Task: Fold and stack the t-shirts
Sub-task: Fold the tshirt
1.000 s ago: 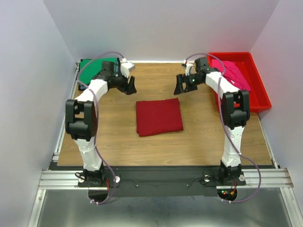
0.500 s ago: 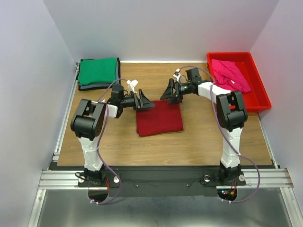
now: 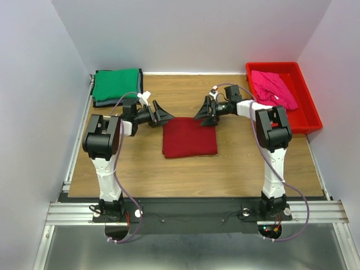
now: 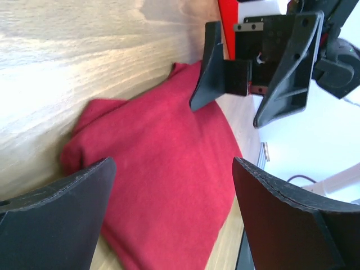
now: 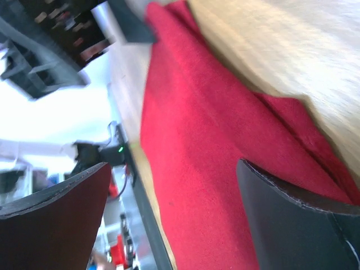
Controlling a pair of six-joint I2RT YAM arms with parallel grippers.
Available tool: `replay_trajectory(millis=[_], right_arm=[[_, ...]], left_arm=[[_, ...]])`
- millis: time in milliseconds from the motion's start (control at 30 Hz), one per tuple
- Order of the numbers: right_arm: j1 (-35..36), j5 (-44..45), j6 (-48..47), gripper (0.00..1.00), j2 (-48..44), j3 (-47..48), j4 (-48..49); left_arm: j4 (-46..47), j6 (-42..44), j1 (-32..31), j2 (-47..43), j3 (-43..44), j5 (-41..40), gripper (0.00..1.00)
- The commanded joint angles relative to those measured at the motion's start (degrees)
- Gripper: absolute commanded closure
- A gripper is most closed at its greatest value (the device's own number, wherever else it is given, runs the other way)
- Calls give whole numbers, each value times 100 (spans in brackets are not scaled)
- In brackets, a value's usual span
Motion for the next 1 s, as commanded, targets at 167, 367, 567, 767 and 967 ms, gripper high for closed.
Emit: replay_trajectory(millis=[167, 367, 567, 767, 967], right_arm=[[52, -110, 594, 0, -1894, -759, 180], [236, -286, 428, 0, -1905, -1903, 189], [236, -242, -73, 0, -1308, -2167, 162], [131, -14, -609, 0, -946, -1834, -259], [166, -347, -680, 0, -1885, -1727, -655]], left_arm=[[-205, 467, -317, -1869, -597, 743, 2], [-99, 344, -660, -1721, -1204, 673, 3], [-116, 536, -642, -975, -1239, 585, 10], [-784, 1036, -309, -560, -976, 400, 23], [-1681, 1680, -238, -1734, -940, 593, 27]])
